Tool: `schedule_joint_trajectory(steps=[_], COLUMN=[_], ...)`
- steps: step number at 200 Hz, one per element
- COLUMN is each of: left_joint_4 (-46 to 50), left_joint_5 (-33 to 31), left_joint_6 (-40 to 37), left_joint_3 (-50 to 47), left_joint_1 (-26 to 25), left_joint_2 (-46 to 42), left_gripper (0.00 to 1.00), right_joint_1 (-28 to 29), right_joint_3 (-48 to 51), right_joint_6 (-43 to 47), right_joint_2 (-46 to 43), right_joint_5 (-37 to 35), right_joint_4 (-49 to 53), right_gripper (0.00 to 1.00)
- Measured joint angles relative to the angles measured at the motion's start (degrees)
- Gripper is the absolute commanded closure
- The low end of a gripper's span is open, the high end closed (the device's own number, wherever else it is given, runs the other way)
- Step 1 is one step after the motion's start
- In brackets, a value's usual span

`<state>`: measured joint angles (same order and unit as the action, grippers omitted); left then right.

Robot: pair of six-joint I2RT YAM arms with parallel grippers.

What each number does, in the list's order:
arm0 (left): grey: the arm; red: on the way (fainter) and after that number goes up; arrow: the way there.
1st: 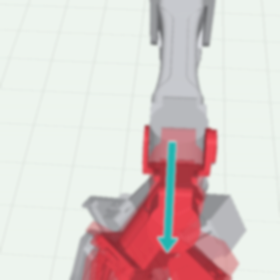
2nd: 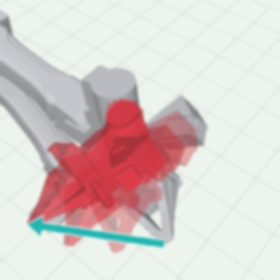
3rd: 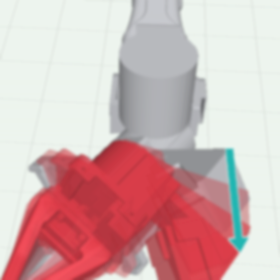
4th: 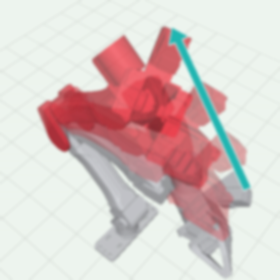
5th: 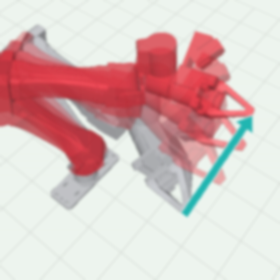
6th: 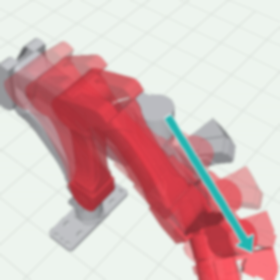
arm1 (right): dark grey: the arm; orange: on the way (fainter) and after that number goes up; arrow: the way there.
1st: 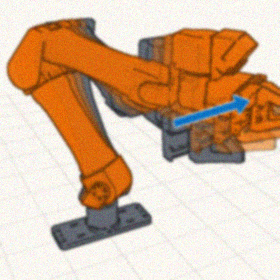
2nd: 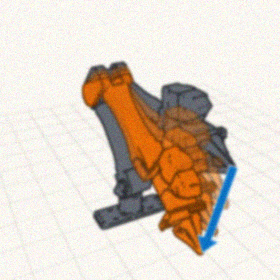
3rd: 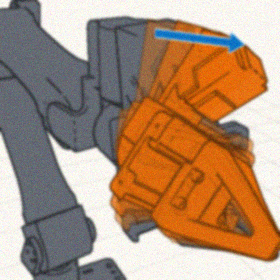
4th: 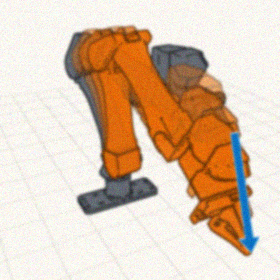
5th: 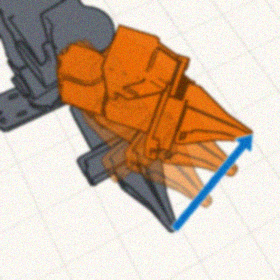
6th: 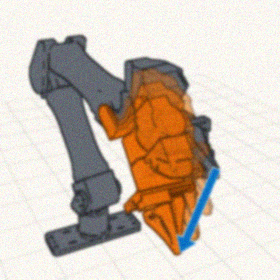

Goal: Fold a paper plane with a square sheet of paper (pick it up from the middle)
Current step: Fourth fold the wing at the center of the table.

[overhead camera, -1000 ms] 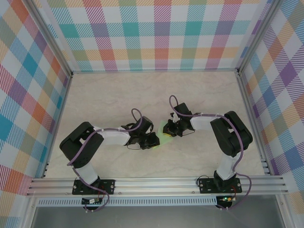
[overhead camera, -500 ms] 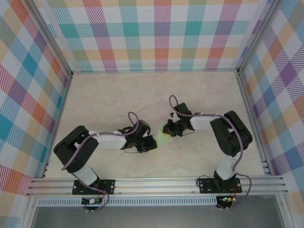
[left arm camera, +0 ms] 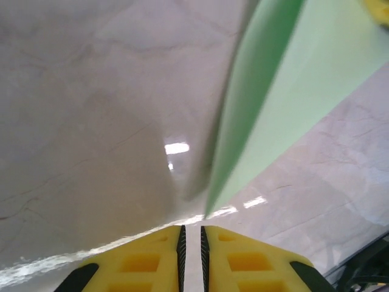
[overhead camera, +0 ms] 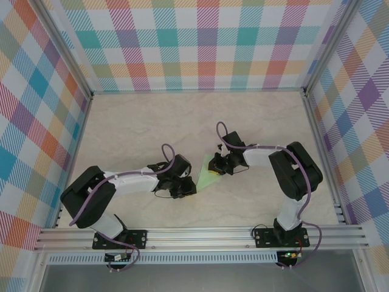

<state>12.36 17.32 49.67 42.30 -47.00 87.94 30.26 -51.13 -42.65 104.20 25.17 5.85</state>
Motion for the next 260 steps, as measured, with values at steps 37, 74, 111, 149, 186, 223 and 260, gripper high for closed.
schedule_joint_trajectory(steps=[37,74,111,149,186,223,260], left_joint_4=[-0.92,-4.74,-4.96,-4.96,-7.37,-9.51,-10.08], left_joint_5=[-1.73,-1.53,-1.57,-2.49,-2.91,-2.89,-2.89], left_joint_6=[-0.94,-1.33,-1.27,-1.29,-1.05,-0.83,-0.61], left_joint_3=[4.81,7.56,7.48,6.32,4.07,2.71,2.29], left_joint_1=[0.26,0.37,0.42,0.44,0.44,0.57,0.59], left_joint_2=[-0.61,4.76,9.07,9.07,8.48,7.98,7.78], left_gripper=[0.83,0.89,0.95,1.00,1.00,1.00,1.00], right_joint_1=[0.00,0.00,0.00,0.02,0.11,0.55,2.67], right_joint_3=[-0.04,-0.04,-0.04,-0.33,-0.57,-0.57,-0.11], right_joint_6=[0.00,0.02,0.02,0.07,0.81,2.51,3.72], right_joint_2=[0.00,0.00,0.00,0.00,-0.37,-3.15,-7.82], right_joint_5=[0.02,0.02,0.02,0.00,-0.24,-1.05,-0.44], right_joint_4=[0.02,0.04,0.07,0.48,0.94,1.97,1.51], right_gripper=[0.88,0.88,0.88,0.89,0.88,0.88,0.88])
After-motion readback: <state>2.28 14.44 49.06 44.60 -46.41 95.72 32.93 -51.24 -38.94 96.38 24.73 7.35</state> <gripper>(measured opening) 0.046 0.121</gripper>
